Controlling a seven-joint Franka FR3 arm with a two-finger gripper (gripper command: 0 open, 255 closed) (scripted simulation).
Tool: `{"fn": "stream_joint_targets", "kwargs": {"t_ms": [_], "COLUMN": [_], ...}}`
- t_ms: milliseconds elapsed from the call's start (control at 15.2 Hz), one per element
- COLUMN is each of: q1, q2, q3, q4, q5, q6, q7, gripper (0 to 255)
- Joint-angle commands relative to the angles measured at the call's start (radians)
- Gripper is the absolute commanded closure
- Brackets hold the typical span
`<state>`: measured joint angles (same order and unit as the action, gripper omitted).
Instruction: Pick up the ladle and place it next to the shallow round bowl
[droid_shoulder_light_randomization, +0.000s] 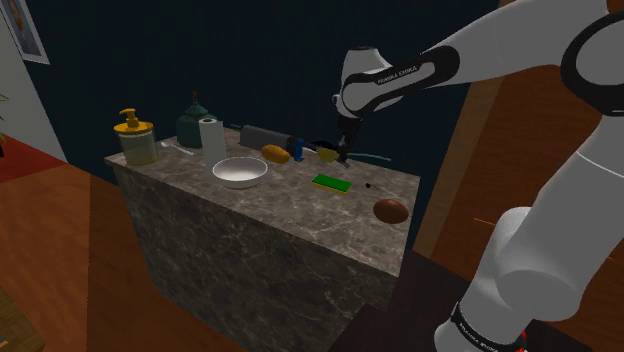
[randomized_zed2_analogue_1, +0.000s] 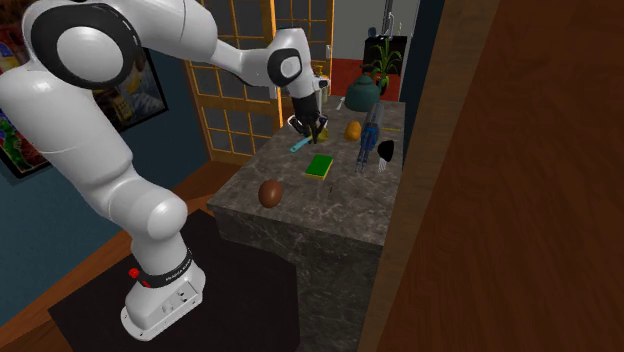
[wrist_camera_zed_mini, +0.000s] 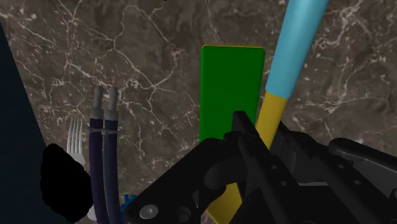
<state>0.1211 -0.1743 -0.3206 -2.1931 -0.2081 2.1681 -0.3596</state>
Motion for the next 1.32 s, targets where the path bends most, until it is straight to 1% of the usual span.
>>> {"fn": "stream_joint_targets", "kwargs": {"t_ms": [0,396,792,1254], "q1": [0.02,0.082,0.143,0.141], "q2": [-0.006,0.002,0.043,0.074], "q3": [0.032,0.123,0.205,0.203], "q4": [-0.002,0.007,0.054,-0.008], "q5": [-0.003,-0.004,0.003,-0.005], "q6": [-0.012,-0.038,-0.068,0.025], "q7": [0.054,0.205,0.341,0.356], "gripper": [255,255,255,255]}}
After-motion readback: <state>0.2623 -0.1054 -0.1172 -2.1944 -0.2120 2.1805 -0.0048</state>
